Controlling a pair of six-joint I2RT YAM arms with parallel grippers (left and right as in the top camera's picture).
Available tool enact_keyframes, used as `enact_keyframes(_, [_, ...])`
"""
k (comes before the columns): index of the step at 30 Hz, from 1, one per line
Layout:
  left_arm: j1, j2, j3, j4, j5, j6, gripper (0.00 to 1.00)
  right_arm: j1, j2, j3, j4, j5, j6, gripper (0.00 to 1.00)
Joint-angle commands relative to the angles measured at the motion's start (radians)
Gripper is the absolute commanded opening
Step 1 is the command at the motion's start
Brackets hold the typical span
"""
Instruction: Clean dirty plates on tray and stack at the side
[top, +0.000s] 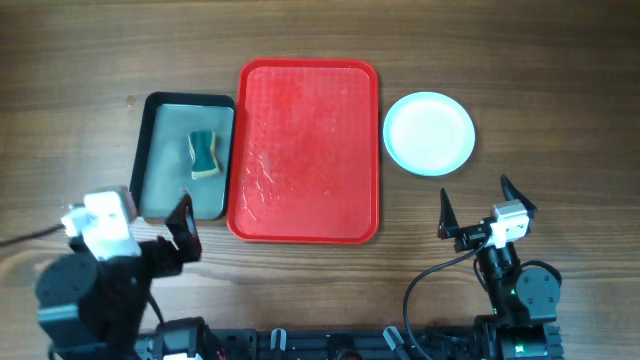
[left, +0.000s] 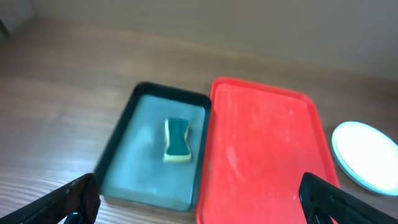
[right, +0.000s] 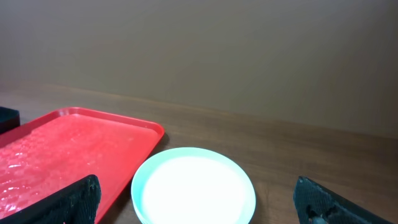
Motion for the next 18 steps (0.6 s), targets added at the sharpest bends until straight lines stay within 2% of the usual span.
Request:
enact_keyframes(1, [0.01, -0.153, -0.173, 0.055, 0.024, -0.084, 1.0, 0.006, -0.01, -0.001, 0.004, -0.011, -0.011, 1.0])
enact_keyframes(6, [0.01, -0.3, -0.357, 0.216, 0.055, -0.109, 1.0, 0.006, -0.01, -0.001, 0.004, -0.011, -0.011, 1.0])
enact_keyframes(11, [0.01, -0.422, -0.547, 0.501, 0.121, -0.109, 1.0, 0.006, -0.01, -0.001, 0.004, -0.011, -0.011, 1.0])
enact_keyframes(18, [0.003, -0.451, -0.683, 0.877, 0.146, -0.178, 1.0, 0.006, -0.01, -0.001, 0.004, -0.011, -0.012, 1.0])
